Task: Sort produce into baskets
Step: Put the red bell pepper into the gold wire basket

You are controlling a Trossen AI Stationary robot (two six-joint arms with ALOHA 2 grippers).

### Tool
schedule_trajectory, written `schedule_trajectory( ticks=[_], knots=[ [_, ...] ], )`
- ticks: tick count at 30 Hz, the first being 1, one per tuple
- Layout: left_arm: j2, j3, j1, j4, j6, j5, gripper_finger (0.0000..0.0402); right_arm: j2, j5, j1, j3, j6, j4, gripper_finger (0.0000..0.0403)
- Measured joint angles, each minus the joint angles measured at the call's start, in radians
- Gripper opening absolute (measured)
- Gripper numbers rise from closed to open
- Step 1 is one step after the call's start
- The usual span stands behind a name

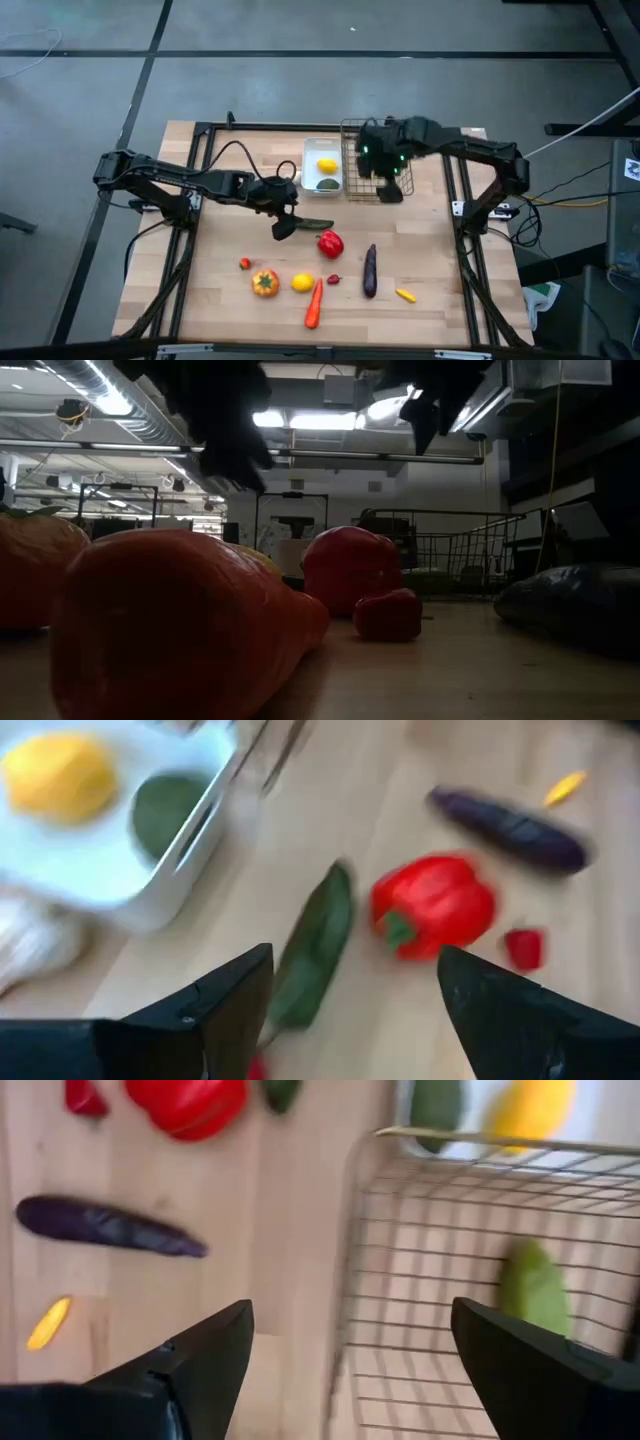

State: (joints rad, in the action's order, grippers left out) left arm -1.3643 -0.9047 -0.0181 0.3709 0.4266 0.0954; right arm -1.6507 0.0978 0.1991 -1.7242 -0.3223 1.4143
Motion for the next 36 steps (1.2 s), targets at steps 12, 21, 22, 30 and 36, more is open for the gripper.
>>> schedule_trajectory(
  ticks=[12, 21, 22, 30, 36],
  knots=[
    [-0.039, 0.079, -0.002, 0.14, 0.127, 0.092, 0.0278, 0.066, -0.006, -0.176, 0.28, 0.11, -0.217, 0.0335],
    [-0.06, 0.195, -0.002, -0.028, 0.176, 0.094, 0.0278, 0.066, -0.093, -0.273, 0.369, 0.192, -0.334, 0.0335],
    [-0.06, 0.205, -0.002, -0.05, 0.176, 0.094, 0.0278, 0.066, -0.103, -0.283, 0.372, 0.2, -0.344, 0.0335],
    [-0.061, 0.264, -0.001, -0.129, 0.187, 0.094, 0.0278, 0.066, -0.114, -0.355, 0.376, 0.246, -0.376, 0.0335],
    [-0.061, 0.311, -0.001, -0.221, 0.177, 0.094, 0.0278, 0.066, -0.114, -0.399, 0.376, 0.247, -0.406, 0.0335]
  ],
)
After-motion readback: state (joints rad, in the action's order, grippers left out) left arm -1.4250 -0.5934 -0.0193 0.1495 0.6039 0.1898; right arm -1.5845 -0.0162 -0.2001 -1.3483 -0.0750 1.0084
